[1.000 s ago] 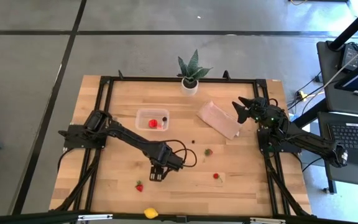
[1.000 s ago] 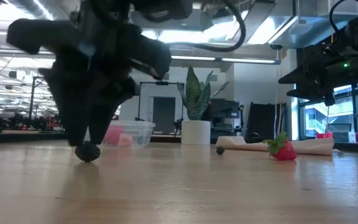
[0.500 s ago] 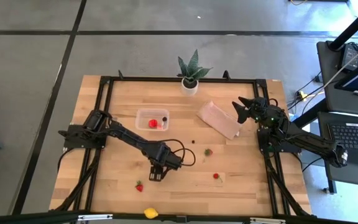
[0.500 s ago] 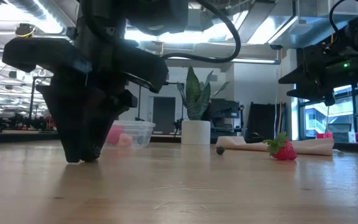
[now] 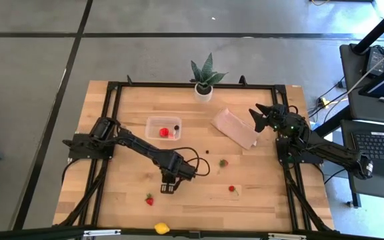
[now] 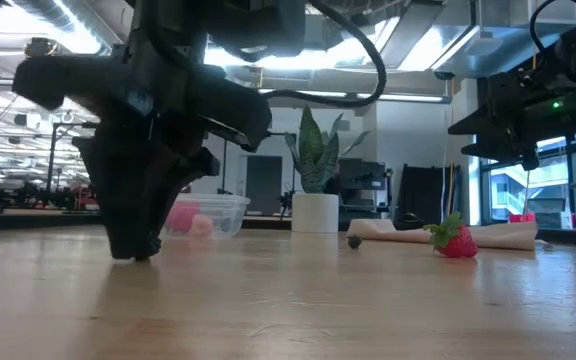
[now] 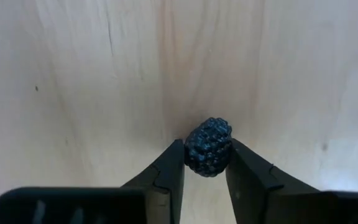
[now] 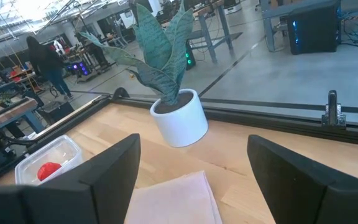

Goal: Pick and placing Produce into tupperware
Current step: Put the blackberry into the transparent container

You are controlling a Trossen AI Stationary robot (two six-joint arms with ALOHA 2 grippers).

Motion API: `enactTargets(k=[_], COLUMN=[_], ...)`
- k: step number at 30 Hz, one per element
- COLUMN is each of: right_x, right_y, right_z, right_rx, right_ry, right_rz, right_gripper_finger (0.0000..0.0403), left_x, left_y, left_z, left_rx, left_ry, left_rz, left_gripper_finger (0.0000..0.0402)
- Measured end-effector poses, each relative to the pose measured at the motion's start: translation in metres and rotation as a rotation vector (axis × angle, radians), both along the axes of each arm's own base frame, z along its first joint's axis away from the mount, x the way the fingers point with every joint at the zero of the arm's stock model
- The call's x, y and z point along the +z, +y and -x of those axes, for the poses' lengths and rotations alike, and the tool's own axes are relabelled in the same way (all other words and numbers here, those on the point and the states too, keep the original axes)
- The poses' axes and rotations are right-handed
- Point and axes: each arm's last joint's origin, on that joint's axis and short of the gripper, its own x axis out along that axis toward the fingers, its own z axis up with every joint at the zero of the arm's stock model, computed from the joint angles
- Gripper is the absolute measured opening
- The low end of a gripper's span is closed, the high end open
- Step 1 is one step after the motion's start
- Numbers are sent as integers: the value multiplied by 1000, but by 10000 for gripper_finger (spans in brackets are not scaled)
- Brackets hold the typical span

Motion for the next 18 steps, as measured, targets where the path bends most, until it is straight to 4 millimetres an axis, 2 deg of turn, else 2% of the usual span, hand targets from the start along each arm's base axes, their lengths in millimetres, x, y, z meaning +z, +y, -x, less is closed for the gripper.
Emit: enactTargets(k=[6,9,14,18], right_x=[0,0,0,0], right_y=[0,0,0,0], right_z=[0,0,0,0], right_rx=[0,-1,-1,-1], right_ry=[-1,-1,-1,0], right_rz=[0,0,0,1], right_gripper_finger=[297,297,297,297], left_x=[29,53,96,123], left_y=[17,32,70,105], left_z=[-3,2,17,30], left_rx=[45,85,196,366], left_ry=[-74,-117,-211,-286], left_rz=[-4,-54,-163,-251], left_gripper_finger=[95,87,85,97])
